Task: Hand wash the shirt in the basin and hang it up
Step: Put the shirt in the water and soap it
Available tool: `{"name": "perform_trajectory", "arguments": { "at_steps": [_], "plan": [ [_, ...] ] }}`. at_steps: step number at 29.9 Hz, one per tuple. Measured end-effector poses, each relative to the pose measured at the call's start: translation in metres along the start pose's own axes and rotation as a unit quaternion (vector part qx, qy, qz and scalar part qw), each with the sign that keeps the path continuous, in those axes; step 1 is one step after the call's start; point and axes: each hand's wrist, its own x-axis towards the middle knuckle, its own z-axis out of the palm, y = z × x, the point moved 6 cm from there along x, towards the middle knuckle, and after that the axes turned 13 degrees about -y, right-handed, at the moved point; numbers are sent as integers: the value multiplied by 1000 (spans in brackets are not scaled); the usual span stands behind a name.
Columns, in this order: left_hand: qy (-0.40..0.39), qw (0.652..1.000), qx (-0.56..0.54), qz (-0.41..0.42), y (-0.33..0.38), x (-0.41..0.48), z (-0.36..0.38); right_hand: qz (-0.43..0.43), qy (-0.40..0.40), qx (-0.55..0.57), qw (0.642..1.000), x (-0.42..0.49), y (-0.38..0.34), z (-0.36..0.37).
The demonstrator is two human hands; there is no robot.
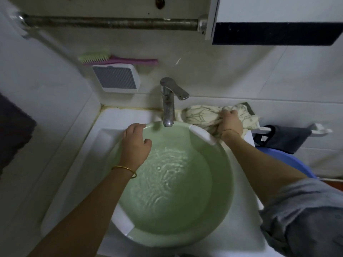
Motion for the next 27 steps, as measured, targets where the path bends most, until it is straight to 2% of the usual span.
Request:
{"name": "perform_trajectory", "arguments": {
  "at_steps": [2,3,7,11,15,17,19,22,23,25,26,27],
  "plan": [
    [14,1000,-16,9,3,-1,-4,8,59,85,995,-8,1,-24],
    [22,999,-23,12,5,-1,-7,-20,89,136,987,-16,-3,-38],
    [55,997,-54,26,16,-7,-15,-133,203,210,947,-64,-16,-93],
    [86,990,-104,36,25,-14,-24,-226,244,254,908,-128,-27,-107],
    [101,977,-174,73,37,-26,-33,-287,231,315,875,-178,-47,-91],
    [102,973,-196,72,38,-30,-37,-316,184,314,876,-191,-66,-71],
    [105,971,-207,52,32,-32,-40,-333,103,281,894,-195,-80,-37],
    [101,973,-207,8,15,-37,-42,-299,-63,187,933,-190,-81,32],
    [93,975,-201,-4,10,-38,-40,-299,-136,144,933,-190,-80,56],
    [63,981,-184,-19,4,-40,-32,-326,-281,48,901,-198,-78,98],
    [40,984,-173,-24,3,-41,-26,-335,-335,6,880,-205,-76,112],
    [14,986,-162,-26,4,-42,-20,-340,-354,-16,871,-208,-74,117]
  ]
}}
